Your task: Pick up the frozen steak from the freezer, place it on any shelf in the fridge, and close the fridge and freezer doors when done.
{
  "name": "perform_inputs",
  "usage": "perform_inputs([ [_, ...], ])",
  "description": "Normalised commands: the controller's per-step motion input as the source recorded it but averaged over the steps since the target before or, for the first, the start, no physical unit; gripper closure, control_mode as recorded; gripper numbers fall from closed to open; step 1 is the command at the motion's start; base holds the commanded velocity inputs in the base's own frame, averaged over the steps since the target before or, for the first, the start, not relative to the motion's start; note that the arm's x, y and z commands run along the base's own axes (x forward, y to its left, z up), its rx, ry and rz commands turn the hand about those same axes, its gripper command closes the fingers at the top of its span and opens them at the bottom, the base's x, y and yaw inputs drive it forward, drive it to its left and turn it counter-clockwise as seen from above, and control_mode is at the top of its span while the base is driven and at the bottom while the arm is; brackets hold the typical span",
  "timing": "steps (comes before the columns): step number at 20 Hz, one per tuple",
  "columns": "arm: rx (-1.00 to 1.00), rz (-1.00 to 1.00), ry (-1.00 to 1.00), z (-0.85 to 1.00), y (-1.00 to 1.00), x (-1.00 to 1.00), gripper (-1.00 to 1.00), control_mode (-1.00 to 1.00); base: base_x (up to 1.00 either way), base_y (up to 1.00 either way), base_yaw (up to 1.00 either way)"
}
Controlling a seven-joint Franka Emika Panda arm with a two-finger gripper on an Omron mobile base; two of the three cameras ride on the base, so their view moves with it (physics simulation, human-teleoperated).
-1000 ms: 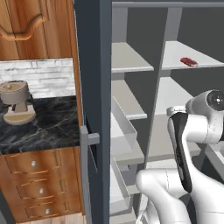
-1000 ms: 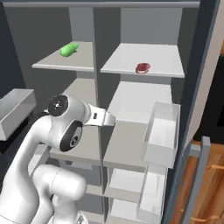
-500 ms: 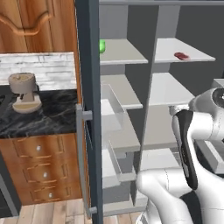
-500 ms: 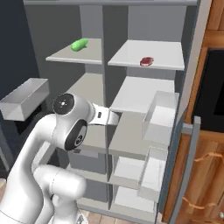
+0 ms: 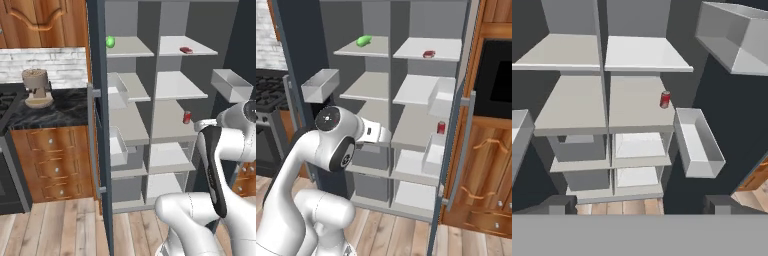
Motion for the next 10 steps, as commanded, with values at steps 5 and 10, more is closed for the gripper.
perform_inputs([
  [5, 0.0, 0.0, 0.0, 0.0, 0.0, 0.0, -1.0, -1.0, -0.1, 0.01, 0.0],
  [10, 0.0, 0.0, 0.0, 0.0, 0.0, 0.0, -1.0, -1.0, 0.0, 0.0, 0.0],
])
